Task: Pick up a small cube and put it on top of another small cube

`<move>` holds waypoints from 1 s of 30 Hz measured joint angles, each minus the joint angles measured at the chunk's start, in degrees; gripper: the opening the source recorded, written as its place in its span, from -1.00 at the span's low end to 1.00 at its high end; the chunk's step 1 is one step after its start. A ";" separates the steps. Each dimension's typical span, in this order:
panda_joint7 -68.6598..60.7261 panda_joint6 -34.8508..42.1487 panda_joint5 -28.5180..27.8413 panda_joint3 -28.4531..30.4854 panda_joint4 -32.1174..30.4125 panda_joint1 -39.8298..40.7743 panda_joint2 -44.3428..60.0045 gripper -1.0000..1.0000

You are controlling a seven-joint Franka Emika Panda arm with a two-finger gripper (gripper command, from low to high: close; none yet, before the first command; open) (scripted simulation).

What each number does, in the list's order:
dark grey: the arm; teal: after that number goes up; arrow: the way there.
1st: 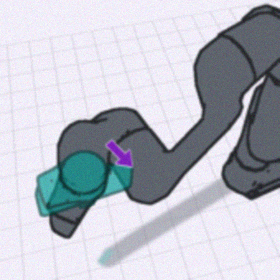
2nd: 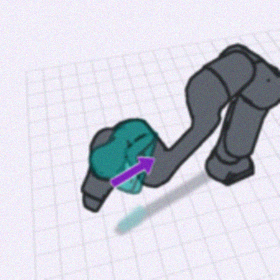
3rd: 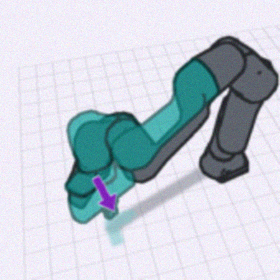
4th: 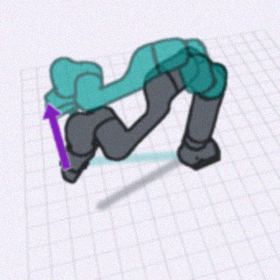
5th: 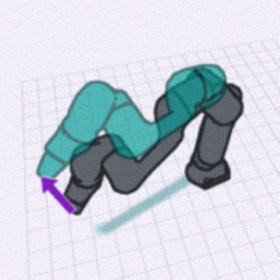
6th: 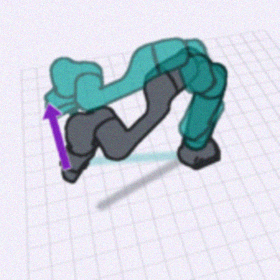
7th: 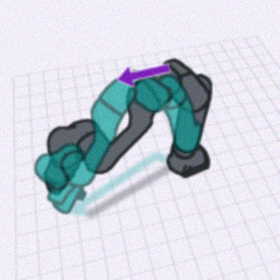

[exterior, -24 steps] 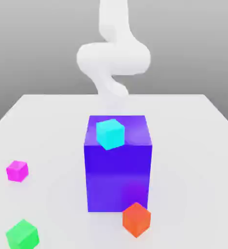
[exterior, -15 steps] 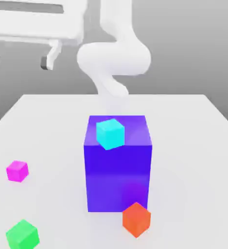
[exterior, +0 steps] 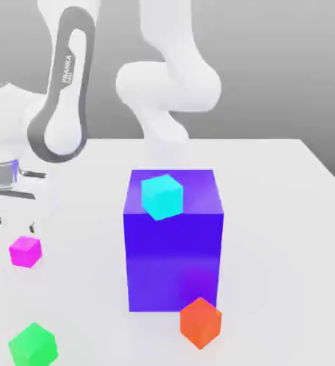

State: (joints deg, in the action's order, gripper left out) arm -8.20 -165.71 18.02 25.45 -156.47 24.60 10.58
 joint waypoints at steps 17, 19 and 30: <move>4.99 1.65 -7.03 -1.79 -0.98 3.54 -3.05 -1.00; 8.15 3.91 -9.58 -1.27 0.15 1.98 -4.24 -1.00; 20.72 13.74 -11.05 -7.48 14.15 -6.96 0.10 -1.00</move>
State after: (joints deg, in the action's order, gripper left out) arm 12.52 -151.97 6.98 17.97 -142.32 17.64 10.68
